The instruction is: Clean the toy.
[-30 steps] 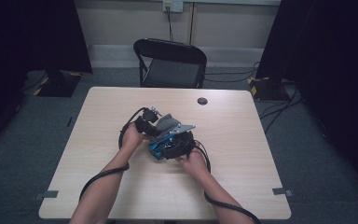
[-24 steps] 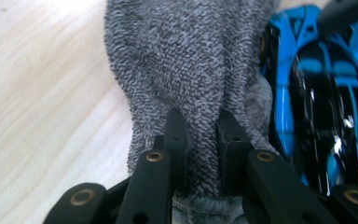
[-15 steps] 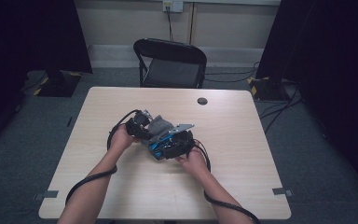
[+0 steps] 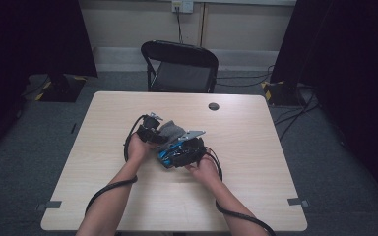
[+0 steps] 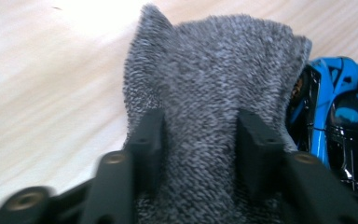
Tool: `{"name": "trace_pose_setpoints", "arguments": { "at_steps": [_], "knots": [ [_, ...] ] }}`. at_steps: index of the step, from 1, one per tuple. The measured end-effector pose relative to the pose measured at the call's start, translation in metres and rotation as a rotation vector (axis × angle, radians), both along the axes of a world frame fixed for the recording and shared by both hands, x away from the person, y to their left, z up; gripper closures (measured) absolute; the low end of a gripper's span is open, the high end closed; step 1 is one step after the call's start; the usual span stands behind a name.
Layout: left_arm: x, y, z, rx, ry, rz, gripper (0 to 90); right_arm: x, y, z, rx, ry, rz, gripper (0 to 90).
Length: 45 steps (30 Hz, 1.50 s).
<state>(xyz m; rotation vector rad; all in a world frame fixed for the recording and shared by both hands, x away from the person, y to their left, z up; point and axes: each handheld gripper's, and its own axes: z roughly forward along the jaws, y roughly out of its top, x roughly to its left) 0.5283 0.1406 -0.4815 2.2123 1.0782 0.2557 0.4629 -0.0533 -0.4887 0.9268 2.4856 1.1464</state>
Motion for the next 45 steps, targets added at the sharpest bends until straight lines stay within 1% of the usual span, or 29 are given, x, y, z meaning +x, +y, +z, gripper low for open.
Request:
{"name": "trace_pose_setpoints", "arguments": {
  "at_steps": [1,2,3,4,5,6,7,8,9,11,12,14,15,16,18,19,20,25,26,29,34,36,40,42,44,45],
  "knots": [
    [0.000,-0.001,-0.001,-0.001,0.002,0.003,58.6,0.000,0.000,0.000,0.000,0.002,-0.002,6.0],
    [0.001,-0.002,-0.001,-0.018,0.019,-0.003,64.4,0.000,0.000,0.000,0.000,0.000,-0.003,6.0],
    [0.001,-0.003,-0.001,-0.020,0.024,-0.012,68.8,0.000,0.000,0.000,0.001,0.000,-0.003,6.0],
    [0.001,-0.005,-0.001,-0.004,0.020,-0.024,71.0,-0.001,0.000,0.000,0.001,-0.001,-0.003,6.0],
    [0.001,-0.005,-0.001,-0.004,0.020,-0.024,73.4,-0.001,0.000,0.000,0.001,-0.001,-0.003,6.0],
    [0.001,-0.008,0.001,0.011,0.025,-0.047,73.4,-0.001,0.000,0.000,0.002,-0.003,-0.003,6.0],
    [0.002,-0.010,0.002,0.018,0.028,-0.061,75.5,-0.001,0.000,0.000,0.002,-0.003,-0.003,6.0],
    [0.001,-0.013,0.004,0.050,0.021,-0.103,76.1,-0.001,0.000,0.000,0.003,-0.002,-0.006,6.0],
    [0.000,-0.013,0.005,0.060,0.017,-0.118,76.4,-0.001,0.000,0.000,0.003,-0.002,-0.006,6.0],
    [0.000,-0.012,0.005,0.056,0.024,-0.126,76.9,-0.001,0.000,-0.001,0.004,-0.003,-0.007,6.0],
    [-0.002,-0.009,0.005,0.049,0.017,-0.141,77.1,-0.001,0.000,-0.001,0.005,-0.003,-0.006,6.0],
    [-0.003,-0.005,0.005,0.041,0.020,-0.159,77.2,-0.001,0.000,-0.001,0.007,-0.004,-0.006,6.0],
    [-0.004,-0.005,0.005,0.028,0.021,-0.152,77.3,-0.001,0.000,-0.001,0.007,-0.005,-0.006,6.0],
    [-0.005,-0.003,0.006,0.041,0.024,-0.161,77.3,-0.002,0.000,-0.001,0.006,-0.004,-0.006,6.0],
    [-0.006,-0.001,0.006,0.031,0.029,-0.158,77.3,-0.001,0.000,0.000,0.003,-0.003,-0.004,6.0],
    [-0.007,0.002,0.006,0.042,0.031,-0.168,77.4,-0.001,0.000,0.000,0.001,-0.002,-0.005,6.0],
    [-0.008,0.004,0.007,0.043,0.032,-0.165,77.4,-0.001,0.000,0.000,0.001,-0.001,-0.004,6.0],
    [-0.013,0.015,0.008,0.056,0.041,-0.185,77.4,-0.001,0.000,-0.001,0.003,-0.003,-0.007,6.0],
    [-0.013,0.015,0.008,0.056,0.041,-0.185,77.4,-0.001,0.000,0.000,0.003,-0.003,-0.007,6.0],
    [-0.019,0.023,0.009,0.052,0.053,-0.183,77.4,-0.001,0.000,0.000,0.003,-0.003,-0.007,6.0],
    [-0.030,0.038,0.009,0.042,0.058,-0.175,77.4,-0.001,0.000,0.000,0.003,-0.003,-0.008,6.0],
    [-0.033,0.043,0.009,0.039,0.057,-0.170,77.3,-0.002,0.000,-0.001,0.006,-0.004,-0.009,6.0],
    [-0.041,0.050,0.011,0.052,0.063,-0.173,77.3,-0.002,0.000,-0.001,0.008,-0.007,-0.012,6.0],
    [-0.043,0.052,0.011,0.048,0.066,-0.176,77.3,-0.002,0.000,-0.001,0.007,-0.006,-0.012,6.0],
    [-0.050,0.057,0.012,0.047,0.066,-0.182,77.3,-0.002,0.000,-0.001,0.007,-0.007,-0.013,6.0],
    [-0.050,0.057,0.012,0.047,0.066,-0.182,77.3,-0.002,0.000,-0.001,0.007,-0.007,-0.013,6.0]
  ]
}}
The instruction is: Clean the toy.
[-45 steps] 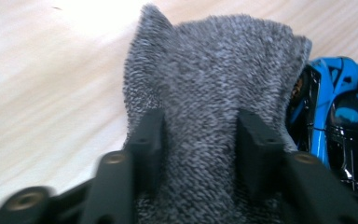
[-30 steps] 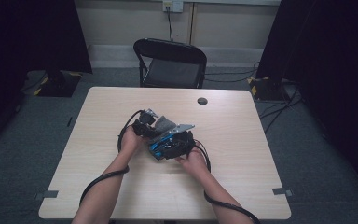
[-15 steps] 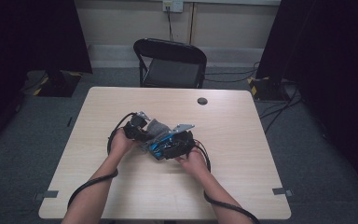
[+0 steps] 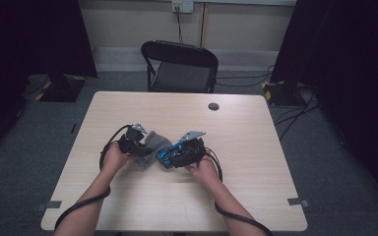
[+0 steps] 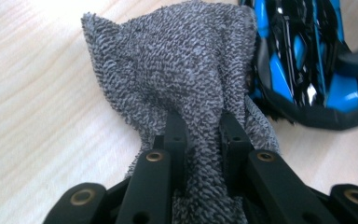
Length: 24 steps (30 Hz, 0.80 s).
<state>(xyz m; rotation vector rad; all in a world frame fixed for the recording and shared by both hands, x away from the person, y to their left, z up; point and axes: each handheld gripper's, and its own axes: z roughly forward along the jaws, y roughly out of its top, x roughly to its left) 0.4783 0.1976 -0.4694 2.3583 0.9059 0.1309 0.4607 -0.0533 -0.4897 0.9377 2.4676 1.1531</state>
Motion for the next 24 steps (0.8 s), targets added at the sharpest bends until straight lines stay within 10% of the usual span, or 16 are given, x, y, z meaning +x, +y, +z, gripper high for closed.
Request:
{"name": "trace_pose_setpoints", "arguments": {
  "at_steps": [14,24],
  "knots": [
    [-0.025,0.036,0.008,0.012,-0.002,0.023,77.2,0.000,0.000,0.000,0.000,0.001,0.001,6.0],
    [-0.016,0.048,0.024,-0.009,-0.048,0.091,76.7,0.000,-0.001,-0.001,0.006,-0.003,0.001,6.0]
  ]
}}
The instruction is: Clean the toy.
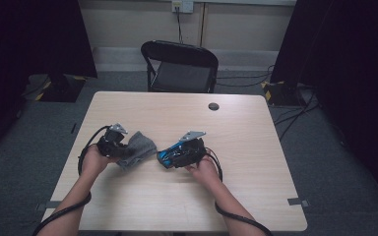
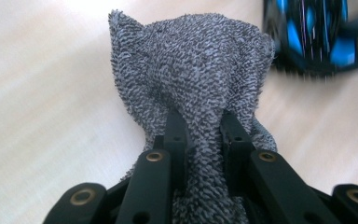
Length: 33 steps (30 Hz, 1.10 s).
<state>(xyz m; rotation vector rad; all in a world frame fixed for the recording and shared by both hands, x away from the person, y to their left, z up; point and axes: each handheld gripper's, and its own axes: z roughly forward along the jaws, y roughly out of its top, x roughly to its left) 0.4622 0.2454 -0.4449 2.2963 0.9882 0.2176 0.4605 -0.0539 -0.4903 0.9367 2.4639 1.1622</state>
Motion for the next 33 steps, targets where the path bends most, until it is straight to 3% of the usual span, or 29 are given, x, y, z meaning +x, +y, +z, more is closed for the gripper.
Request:
{"name": "trace_pose_setpoints", "arguments": {
  "at_steps": [5,15,24,27,29,33],
  "knots": [
    [0.025,-0.021,0.005,-0.017,-0.033,0.002,76.5,0.000,0.000,-0.001,0.005,-0.003,-0.001,6.0],
    [0.066,-0.073,-0.001,-0.004,-0.012,-0.048,76.3,0.000,-0.001,-0.001,0.006,-0.003,0.003,6.0],
    [0.080,-0.104,-0.015,-0.012,0.003,-0.063,76.3,0.000,-0.001,-0.002,0.016,-0.012,0.007,6.0],
    [0.084,-0.119,-0.019,0.000,0.007,-0.075,75.7,0.000,-0.001,-0.002,0.014,-0.010,0.007,6.0],
    [0.083,-0.127,-0.022,0.032,-0.001,-0.099,75.7,0.000,-0.001,-0.001,0.013,-0.008,0.007,6.0],
    [0.084,-0.133,-0.026,0.058,0.008,-0.107,75.6,0.000,-0.001,-0.001,0.013,-0.009,0.007,6.0]
  ]
}}
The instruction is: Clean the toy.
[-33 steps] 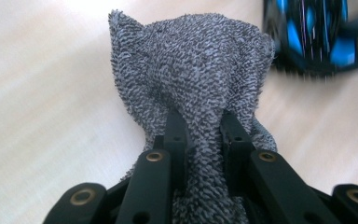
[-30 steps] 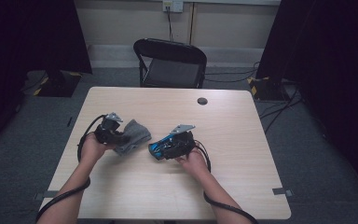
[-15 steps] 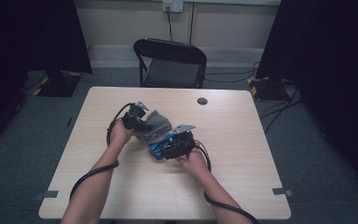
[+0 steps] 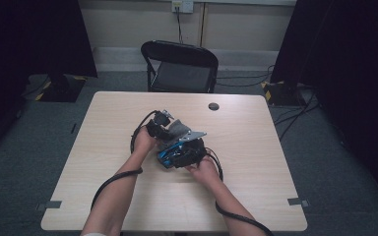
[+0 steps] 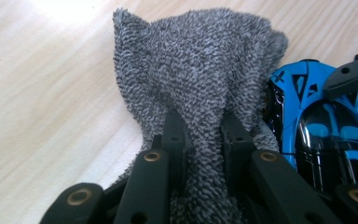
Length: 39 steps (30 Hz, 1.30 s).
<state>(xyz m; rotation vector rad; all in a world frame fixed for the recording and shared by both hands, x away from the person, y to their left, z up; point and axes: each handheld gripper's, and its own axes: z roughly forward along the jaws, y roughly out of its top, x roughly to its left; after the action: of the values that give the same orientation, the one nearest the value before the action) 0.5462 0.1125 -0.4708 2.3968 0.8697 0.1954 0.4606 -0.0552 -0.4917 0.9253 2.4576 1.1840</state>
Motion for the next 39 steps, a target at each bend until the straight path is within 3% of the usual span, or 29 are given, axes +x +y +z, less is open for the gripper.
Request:
{"name": "trace_pose_setpoints", "arguments": {
  "at_steps": [7,14,16,24,39],
  "knots": [
    [-0.001,-0.005,-0.003,0.017,-0.009,0.001,75.9,0.000,0.000,0.000,0.003,-0.004,-0.001,6.0],
    [-0.002,-0.004,-0.001,0.034,-0.005,-0.047,76.5,-0.001,0.000,-0.001,0.006,-0.006,-0.001,6.0],
    [-0.003,-0.004,-0.001,0.029,-0.006,-0.041,76.5,0.000,0.000,-0.001,0.005,-0.005,-0.001,6.0],
    [-0.009,0.007,0.001,0.007,0.001,-0.048,76.5,0.000,0.000,0.000,0.003,-0.003,0.001,6.0],
    [-0.018,0.031,0.004,0.018,0.009,-0.089,76.5,0.000,0.000,0.000,0.001,-0.003,0.000,6.0]
  ]
}}
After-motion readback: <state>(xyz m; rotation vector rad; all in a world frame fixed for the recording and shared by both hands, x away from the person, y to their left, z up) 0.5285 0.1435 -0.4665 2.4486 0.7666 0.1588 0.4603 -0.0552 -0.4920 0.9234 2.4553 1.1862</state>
